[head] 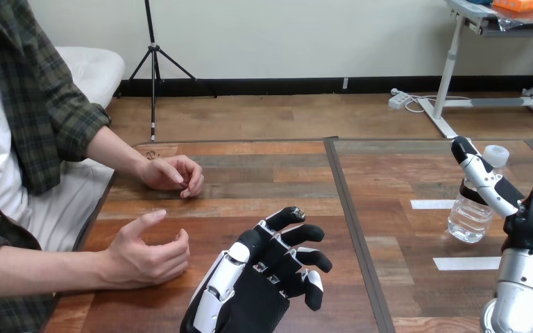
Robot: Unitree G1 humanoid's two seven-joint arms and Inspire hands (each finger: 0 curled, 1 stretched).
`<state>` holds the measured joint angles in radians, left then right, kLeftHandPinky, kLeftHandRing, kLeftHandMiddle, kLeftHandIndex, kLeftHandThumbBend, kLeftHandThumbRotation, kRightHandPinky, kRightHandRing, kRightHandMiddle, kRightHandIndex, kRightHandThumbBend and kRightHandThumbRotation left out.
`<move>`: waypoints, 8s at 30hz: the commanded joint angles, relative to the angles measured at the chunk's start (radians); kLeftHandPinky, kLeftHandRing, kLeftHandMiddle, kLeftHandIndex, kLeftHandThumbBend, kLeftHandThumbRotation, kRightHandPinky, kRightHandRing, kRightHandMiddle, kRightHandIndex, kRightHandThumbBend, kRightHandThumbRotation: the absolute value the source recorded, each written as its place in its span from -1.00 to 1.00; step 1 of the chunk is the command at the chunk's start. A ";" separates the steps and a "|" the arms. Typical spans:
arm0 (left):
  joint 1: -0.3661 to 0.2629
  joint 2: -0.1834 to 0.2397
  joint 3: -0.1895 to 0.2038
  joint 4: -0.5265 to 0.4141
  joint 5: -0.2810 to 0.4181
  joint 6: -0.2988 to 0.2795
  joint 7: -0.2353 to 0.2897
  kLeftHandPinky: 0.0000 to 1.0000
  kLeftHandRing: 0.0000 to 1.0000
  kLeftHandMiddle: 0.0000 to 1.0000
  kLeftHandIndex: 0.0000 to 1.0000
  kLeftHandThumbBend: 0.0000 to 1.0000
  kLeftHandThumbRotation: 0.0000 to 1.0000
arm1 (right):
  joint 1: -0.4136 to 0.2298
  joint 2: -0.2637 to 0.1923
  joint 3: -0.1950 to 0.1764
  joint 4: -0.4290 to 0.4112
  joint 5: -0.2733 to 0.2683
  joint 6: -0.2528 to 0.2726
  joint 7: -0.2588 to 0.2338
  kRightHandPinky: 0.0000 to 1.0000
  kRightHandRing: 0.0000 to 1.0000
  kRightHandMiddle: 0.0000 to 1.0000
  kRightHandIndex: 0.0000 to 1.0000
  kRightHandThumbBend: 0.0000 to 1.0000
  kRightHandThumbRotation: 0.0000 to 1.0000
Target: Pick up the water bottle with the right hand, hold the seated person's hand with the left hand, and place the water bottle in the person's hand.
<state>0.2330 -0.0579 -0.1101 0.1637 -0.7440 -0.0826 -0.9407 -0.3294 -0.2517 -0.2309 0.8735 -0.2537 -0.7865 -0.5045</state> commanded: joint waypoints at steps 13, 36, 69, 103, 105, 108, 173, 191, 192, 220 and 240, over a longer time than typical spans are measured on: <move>-0.028 -0.089 -0.001 -0.001 -0.011 -0.016 -0.010 -0.24 0.20 0.34 0.38 -1.00 0.32 | -0.169 -0.043 0.012 0.140 0.076 0.051 0.107 1.00 1.00 1.00 1.00 0.82 -0.18; -0.021 -0.085 0.005 -0.009 -0.017 -0.018 -0.016 -0.21 0.18 0.34 0.39 -1.00 0.35 | -0.268 -0.051 0.034 0.277 0.094 0.150 0.127 0.25 0.94 0.97 0.94 0.90 -0.16; -0.015 -0.065 0.015 -0.025 -0.026 -0.012 -0.032 -0.18 0.22 0.36 0.42 -1.00 0.44 | -0.308 -0.076 0.078 0.316 0.066 0.244 0.083 -1.00 1.00 1.00 1.00 0.58 -0.51; -0.012 -0.054 0.013 -0.044 -0.035 0.010 -0.015 -0.09 0.23 0.36 0.43 -1.00 0.56 | -0.269 -0.072 0.101 0.281 0.061 0.246 0.079 -1.00 1.00 1.00 0.92 0.48 -0.64; -0.013 -0.054 0.013 -0.044 -0.036 0.014 -0.015 -0.09 0.23 0.36 0.43 -1.00 0.57 | -0.268 -0.072 0.101 0.279 0.063 0.243 0.084 -1.00 1.00 1.00 0.91 0.47 -0.66; -0.012 -0.055 0.013 -0.046 -0.031 0.006 -0.012 -0.09 0.23 0.36 0.43 -1.00 0.58 | -0.265 -0.070 0.104 0.274 0.064 0.242 0.089 -1.00 1.00 1.00 0.91 0.46 -0.67; -0.032 -0.069 0.016 -0.014 -0.028 -0.021 -0.015 -0.06 0.22 0.35 0.42 -1.00 0.67 | -0.189 -0.039 0.145 0.157 0.100 0.190 0.234 0.65 0.87 0.93 0.94 0.45 -0.80; -0.027 -0.073 0.014 -0.011 -0.022 -0.035 -0.019 -0.10 0.21 0.35 0.43 -1.00 0.68 | -0.174 -0.014 0.133 0.153 0.156 0.167 0.274 0.74 0.88 0.93 0.91 0.31 -0.98; -0.026 -0.073 0.013 -0.013 -0.022 -0.033 -0.016 -0.11 0.21 0.35 0.43 -1.00 0.68 | -0.173 -0.013 0.133 0.153 0.156 0.166 0.274 0.74 0.88 0.93 0.91 0.31 -0.99; -0.026 -0.071 0.012 -0.015 -0.023 -0.032 -0.020 -0.15 0.20 0.35 0.42 -1.00 0.70 | -0.134 -0.014 0.144 0.143 0.103 0.155 0.202 0.61 0.77 0.85 0.87 0.29 -0.98; -0.042 -0.067 0.017 -0.008 -0.030 -0.025 -0.026 -0.18 0.19 0.35 0.42 -1.00 0.71 | -0.117 -0.002 0.143 0.143 0.101 0.135 0.178 0.62 0.75 0.83 0.84 0.27 -1.00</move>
<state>0.2337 -0.0571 -0.1013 0.1594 -0.7694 -0.0992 -0.9592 -0.4087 -0.2623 -0.0864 1.0640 -0.1535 -0.6165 -0.3114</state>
